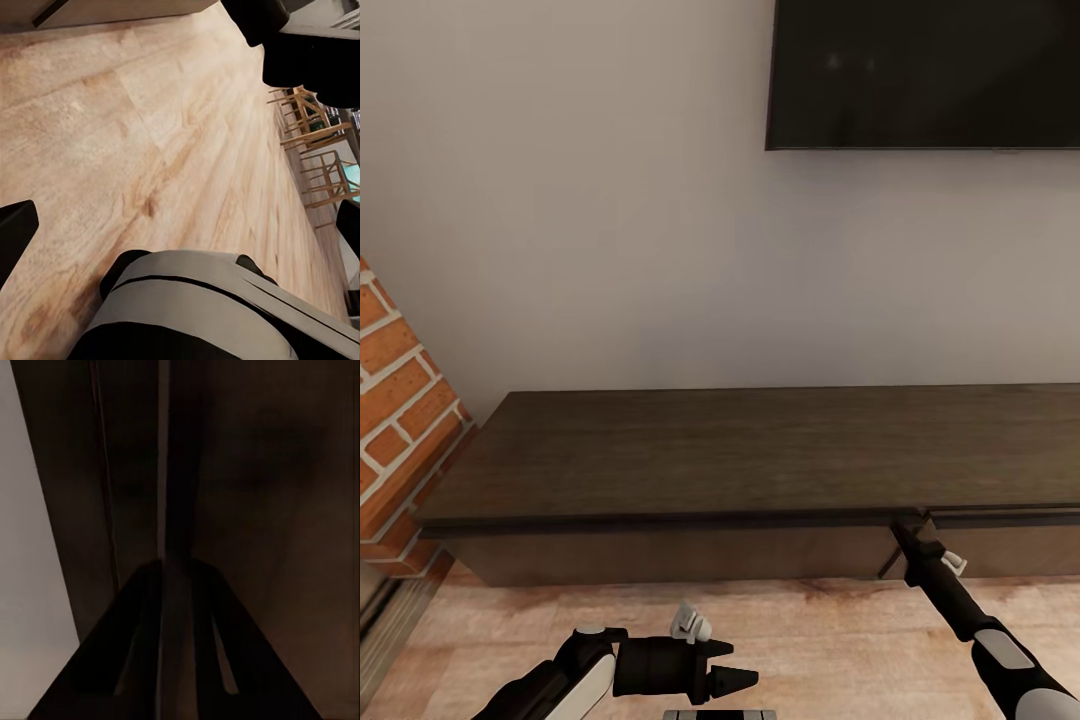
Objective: Place each of the two pumpkins and all three candles from the living room inside a cabinet in the living room (use any cabinet), then make sure every cabinet is closed, and position the cauldron so it is next to a table in the living room.
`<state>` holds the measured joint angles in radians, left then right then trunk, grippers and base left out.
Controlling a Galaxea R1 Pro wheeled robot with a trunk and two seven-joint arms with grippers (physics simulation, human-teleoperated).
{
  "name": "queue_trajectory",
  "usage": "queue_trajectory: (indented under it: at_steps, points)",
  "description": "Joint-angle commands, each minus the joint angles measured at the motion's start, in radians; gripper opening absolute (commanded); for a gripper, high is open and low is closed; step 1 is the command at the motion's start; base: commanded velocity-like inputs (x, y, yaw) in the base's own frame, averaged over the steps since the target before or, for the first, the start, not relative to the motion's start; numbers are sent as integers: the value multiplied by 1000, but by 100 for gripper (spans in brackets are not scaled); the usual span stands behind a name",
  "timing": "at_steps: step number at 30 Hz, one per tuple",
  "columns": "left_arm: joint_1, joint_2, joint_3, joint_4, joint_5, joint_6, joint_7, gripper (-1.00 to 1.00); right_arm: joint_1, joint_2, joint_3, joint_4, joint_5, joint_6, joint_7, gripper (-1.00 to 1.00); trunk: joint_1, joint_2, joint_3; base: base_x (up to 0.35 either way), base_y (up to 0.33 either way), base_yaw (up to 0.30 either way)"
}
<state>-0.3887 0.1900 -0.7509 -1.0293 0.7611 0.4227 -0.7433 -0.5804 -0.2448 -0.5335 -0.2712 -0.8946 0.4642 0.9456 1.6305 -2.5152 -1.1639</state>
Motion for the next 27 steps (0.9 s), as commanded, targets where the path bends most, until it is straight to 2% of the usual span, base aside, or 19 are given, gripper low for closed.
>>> queue_trajectory:
  at_steps: [1,27]
  points:
    - [-1,1,-2,0,11,8,2,100,-1,0,1,0,-17,20,4,-100,0,0,-1,0,0,0]
    - [-1,1,-2,-3,11,7,0,100,-1,-4,3,-1,-7,20,3,-100,0,0,-1,0,0,0]
